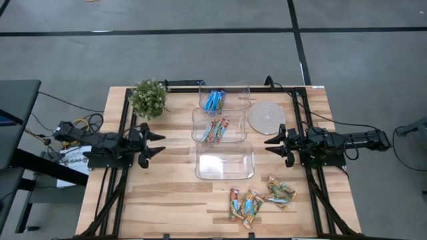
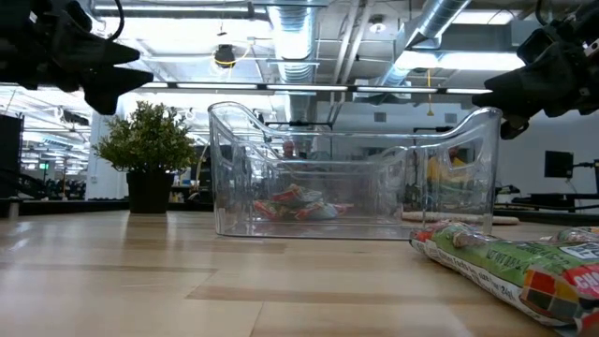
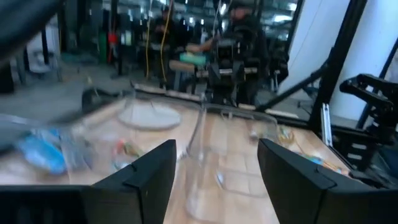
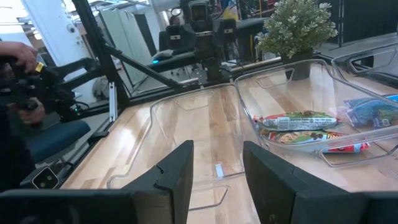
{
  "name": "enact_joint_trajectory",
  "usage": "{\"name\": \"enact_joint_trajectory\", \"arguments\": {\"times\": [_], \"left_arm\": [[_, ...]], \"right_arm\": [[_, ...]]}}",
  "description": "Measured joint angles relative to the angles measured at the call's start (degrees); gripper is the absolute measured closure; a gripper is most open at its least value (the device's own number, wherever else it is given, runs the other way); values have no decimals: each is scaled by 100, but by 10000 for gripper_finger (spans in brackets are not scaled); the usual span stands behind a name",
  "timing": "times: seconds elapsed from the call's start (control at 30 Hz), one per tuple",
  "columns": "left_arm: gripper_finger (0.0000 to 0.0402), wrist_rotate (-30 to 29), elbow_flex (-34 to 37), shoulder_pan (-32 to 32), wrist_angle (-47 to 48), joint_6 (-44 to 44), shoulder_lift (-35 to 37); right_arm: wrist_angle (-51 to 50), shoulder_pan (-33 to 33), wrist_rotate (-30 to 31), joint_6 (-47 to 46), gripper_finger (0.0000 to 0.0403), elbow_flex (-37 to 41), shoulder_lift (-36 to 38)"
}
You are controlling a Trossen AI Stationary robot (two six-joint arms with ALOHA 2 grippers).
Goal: Pick and place Granola Bars by type
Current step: Put the red granola bar into the middle transparent bin
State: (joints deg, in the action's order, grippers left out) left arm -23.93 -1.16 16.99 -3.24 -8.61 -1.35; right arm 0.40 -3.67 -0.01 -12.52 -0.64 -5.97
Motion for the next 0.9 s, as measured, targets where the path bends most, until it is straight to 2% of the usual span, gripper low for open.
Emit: {"name": "enact_joint_trajectory", "arguments": {"times": [0.33, 0.67, 0.9], "left_arm": [[182, 327, 63, -594, -164, 959, 88], [182, 1043, 69, -1260, -74, 920, -50], [182, 1692, 74, -1130, 18, 575, -392]], "right_arm": [[0, 0, 0, 0, 268, 0, -1], [0, 0, 0, -1, 268, 0, 0], [0, 1, -2, -1, 270, 0, -1]]}}
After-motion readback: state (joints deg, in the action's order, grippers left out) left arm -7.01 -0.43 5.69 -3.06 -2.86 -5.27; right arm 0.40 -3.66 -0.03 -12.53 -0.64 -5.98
